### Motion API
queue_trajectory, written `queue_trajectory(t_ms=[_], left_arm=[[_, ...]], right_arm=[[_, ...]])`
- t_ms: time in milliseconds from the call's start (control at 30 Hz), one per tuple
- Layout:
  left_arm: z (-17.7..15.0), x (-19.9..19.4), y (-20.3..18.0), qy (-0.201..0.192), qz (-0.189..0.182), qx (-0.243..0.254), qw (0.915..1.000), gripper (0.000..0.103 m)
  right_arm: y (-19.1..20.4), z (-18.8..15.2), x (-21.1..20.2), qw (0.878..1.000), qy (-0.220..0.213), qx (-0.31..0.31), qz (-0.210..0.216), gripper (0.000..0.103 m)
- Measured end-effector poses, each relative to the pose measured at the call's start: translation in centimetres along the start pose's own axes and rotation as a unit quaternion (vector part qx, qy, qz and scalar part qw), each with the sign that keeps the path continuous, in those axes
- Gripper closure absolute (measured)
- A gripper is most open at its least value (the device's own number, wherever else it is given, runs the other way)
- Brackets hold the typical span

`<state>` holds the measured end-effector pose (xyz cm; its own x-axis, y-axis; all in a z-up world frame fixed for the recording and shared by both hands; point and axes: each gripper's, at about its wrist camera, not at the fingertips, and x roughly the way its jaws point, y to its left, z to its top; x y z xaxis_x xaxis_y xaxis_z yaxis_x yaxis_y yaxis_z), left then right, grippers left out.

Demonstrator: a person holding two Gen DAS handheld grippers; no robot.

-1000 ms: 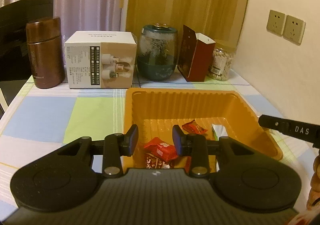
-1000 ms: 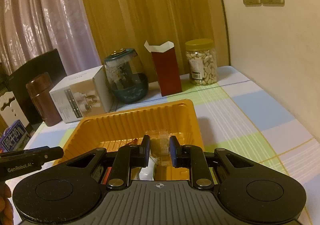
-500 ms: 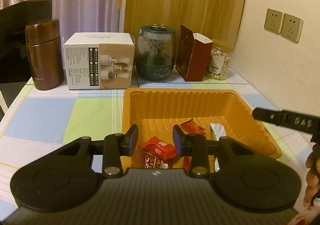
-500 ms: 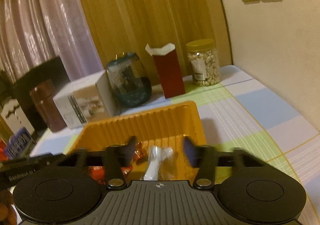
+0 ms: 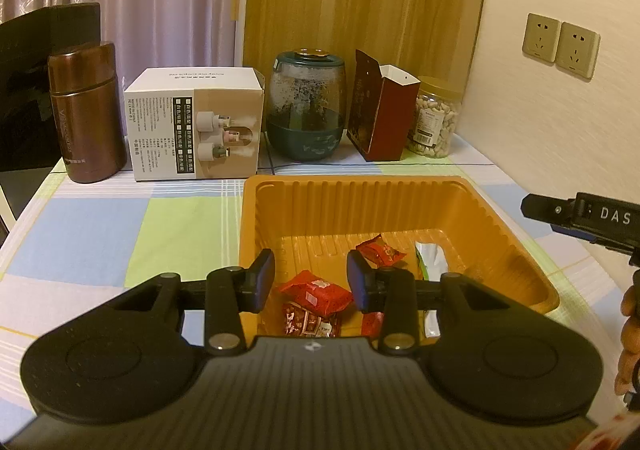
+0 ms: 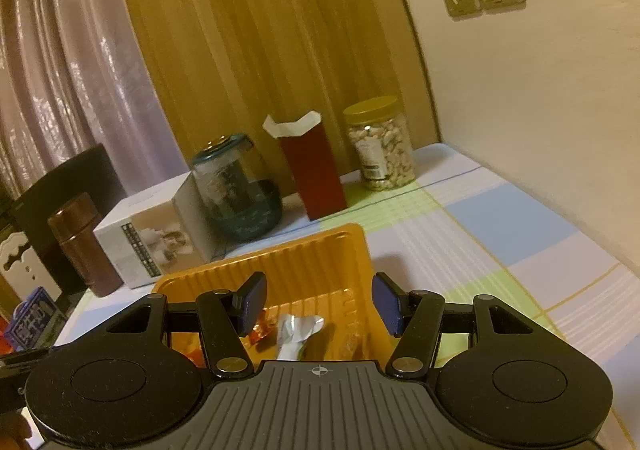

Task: Organize snacks
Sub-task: 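Open both grippers to drop the candies into the tray, then move both open grippers back to the snacks beside the tray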

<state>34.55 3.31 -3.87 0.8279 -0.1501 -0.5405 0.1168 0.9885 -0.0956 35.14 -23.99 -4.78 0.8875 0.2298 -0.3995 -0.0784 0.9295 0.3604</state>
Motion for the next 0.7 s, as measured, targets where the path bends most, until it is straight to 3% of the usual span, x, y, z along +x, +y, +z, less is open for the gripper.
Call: queue_trajectory(t_ms=[700], left_arm=[[-2.2,-4.4,-0.6,-0.003,0.001,0.002,1.0000,0.066]], right_arm=[[-1.0,-0.6,-5.1,1.000,-0.015,0.005,-0.016,0.045]])
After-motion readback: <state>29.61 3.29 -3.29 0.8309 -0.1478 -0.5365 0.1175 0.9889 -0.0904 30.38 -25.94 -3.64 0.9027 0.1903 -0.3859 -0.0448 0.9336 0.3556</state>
